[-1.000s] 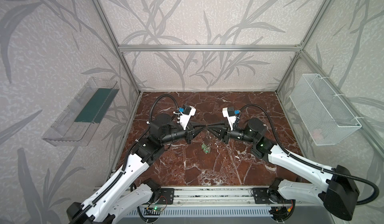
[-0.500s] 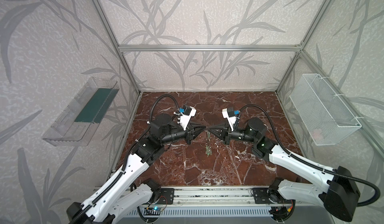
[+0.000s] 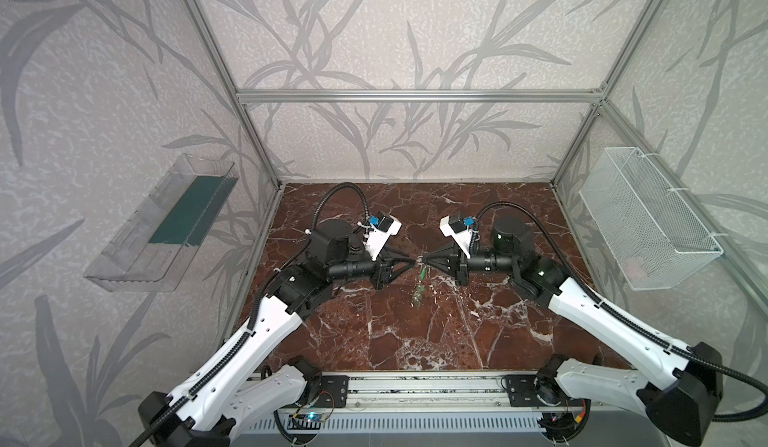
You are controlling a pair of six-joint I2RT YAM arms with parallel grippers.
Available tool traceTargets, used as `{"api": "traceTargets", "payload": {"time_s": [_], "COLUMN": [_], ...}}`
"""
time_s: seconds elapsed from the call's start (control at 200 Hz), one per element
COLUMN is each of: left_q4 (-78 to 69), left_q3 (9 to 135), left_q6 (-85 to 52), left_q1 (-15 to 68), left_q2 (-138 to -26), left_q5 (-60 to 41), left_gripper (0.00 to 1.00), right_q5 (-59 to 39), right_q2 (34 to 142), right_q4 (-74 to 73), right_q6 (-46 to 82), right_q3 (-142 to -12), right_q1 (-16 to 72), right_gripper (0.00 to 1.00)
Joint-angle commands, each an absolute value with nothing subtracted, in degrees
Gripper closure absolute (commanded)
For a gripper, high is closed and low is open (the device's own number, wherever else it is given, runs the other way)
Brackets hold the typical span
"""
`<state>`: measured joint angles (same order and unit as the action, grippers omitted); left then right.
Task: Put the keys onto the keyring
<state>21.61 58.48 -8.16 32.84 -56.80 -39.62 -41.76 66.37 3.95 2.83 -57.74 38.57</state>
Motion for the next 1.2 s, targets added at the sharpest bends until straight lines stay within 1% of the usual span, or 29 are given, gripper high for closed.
{"api": "traceTargets", "payload": {"time_s": [0.0, 0.175, 0.63, 0.74, 0.955, 0.98, 1.03, 1.12, 1.17, 1.195], "left_q4": [26.64, 27.24, 28.21, 28.3, 29.0, 29.0, 28.95, 28.18, 27.82, 27.77], "left_q3": [60.9, 61.17, 61.78, 62.02, 62.3, 62.35, 62.49, 62.23, 62.14, 62.18], "left_q6": [-3.95, -3.34, -3.33, -3.22, -2.98, -2.99, -2.98, -3.31, -3.45, -3.59], "left_q1": [32.96, 32.9, 33.37, 33.52, 33.96, 34.01, 34.01, 34.09, 34.13, 34.17], "left_q2": [-57.6, -58.01, -60.28, -60.73, -61.52, -61.52, -61.44, -61.26, -61.26, -61.35], "left_q5": [-41.19, -42.12, -44.56, -44.74, -45.21, -45.03, -44.66, -44.5, -44.41, -44.28], "left_gripper": [0.7, 0.72, 0.76, 0.8, 0.8, 0.82, 0.88, 0.93, 1.0, 1.0], "right_q5": [-43.38, -43.24, -43.13, -43.16, -43.22, -43.39, -43.59, -43.51, -43.51, -43.46], "right_q2": [68.03, 70.55, 71.27, 71.37, 71.19, 71.19, 71.17, 71.22, 71.2, 71.19], "right_q4": [12.45, 16.75, 16.52, 16.63, 16.25, 16.25, 16.26, 16.25, 16.26, 16.34], "right_q6": [-4.73, -7.55, -8.0, -8.04, -7.82, -7.82, -7.82, -7.65, -7.57, -7.56], "right_q3": [-61.99, -64.65, -65.54, -65.78, -65.85, -65.83, -65.77, -65.82, -65.76, -65.78], "right_q1": [38.67, 39.63, 41.29, 41.74, 41.84, 41.96, 42.01, 42.23, 42.35, 42.43], "right_gripper": [1.0, 1.0, 1.0, 1.0, 1.0, 1.0, 1.0, 1.0, 1.0, 1.0]}}
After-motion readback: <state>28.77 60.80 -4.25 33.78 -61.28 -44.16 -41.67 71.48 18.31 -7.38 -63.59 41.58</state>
